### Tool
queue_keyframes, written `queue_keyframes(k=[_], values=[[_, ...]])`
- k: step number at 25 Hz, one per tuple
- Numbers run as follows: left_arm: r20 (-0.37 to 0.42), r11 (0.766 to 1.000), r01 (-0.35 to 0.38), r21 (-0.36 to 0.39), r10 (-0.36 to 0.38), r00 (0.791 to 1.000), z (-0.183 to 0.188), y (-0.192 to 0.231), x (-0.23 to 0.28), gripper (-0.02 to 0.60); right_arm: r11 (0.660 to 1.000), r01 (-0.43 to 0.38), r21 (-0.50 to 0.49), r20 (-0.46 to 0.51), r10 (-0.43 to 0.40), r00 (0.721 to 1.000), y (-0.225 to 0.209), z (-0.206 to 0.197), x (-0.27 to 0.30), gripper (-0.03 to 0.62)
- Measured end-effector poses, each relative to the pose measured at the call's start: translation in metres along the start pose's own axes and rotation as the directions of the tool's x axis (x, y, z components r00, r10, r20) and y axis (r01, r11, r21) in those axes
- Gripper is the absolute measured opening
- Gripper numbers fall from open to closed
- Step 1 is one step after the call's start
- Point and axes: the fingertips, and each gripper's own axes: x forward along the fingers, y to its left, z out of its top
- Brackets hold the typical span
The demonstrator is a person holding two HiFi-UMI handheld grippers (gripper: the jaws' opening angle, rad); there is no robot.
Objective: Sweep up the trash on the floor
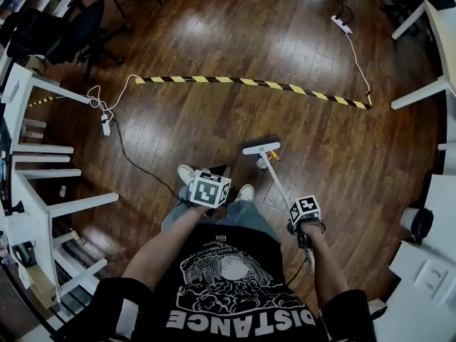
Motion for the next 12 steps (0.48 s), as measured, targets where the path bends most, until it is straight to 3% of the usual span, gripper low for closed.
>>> queue_keyframes(k=[4, 12], values=[[-0.024, 0.999, -0.002, 0.032, 0.003, 1.0, -0.008, 0.007, -0.018, 0.005, 0.997, -0.063, 0.049, 0.083, 0.059, 0.995, 0.025, -0.007, 0.006, 0.0], [-0.014, 0.994, 0.054, 0.091, -0.053, 0.999, -0.015, -0.018, -0.021, 0.005, 0.993, -0.068, 0.092, 0.2, 0.049, 0.979, 0.042, -0.013, 0.008, 0.0]])
